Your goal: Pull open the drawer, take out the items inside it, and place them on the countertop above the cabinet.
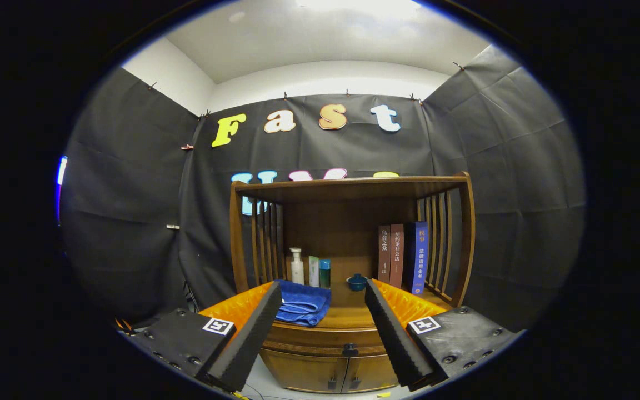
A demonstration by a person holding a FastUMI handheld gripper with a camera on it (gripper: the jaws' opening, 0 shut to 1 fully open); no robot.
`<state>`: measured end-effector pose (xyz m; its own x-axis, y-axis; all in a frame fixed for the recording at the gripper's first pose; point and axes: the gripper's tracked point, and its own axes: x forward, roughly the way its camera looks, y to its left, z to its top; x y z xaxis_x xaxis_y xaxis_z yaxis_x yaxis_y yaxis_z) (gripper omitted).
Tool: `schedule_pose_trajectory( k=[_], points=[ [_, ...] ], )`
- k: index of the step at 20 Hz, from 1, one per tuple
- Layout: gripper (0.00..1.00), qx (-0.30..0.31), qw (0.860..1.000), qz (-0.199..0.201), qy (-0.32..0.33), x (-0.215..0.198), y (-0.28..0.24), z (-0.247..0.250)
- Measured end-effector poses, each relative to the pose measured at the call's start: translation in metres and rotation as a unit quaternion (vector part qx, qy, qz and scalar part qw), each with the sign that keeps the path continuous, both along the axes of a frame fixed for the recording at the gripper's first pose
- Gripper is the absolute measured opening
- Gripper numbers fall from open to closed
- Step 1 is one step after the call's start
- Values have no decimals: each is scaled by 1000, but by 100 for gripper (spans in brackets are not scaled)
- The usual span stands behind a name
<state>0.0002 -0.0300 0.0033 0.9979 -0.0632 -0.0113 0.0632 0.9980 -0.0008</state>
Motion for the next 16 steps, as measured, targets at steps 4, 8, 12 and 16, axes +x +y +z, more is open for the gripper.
schedule_pose_trajectory(
  k=[4, 8, 12, 16],
  points=[
    [98, 4, 1000, -11, 1, -2, -10, 0],
    [98, -1, 1000, -16, 8, 1, -19, -4],
    [98, -3, 1000, -24, 4, 8, -31, -6],
    [98, 10, 1000, -20, 21, 22, -42, -36]
  ],
)
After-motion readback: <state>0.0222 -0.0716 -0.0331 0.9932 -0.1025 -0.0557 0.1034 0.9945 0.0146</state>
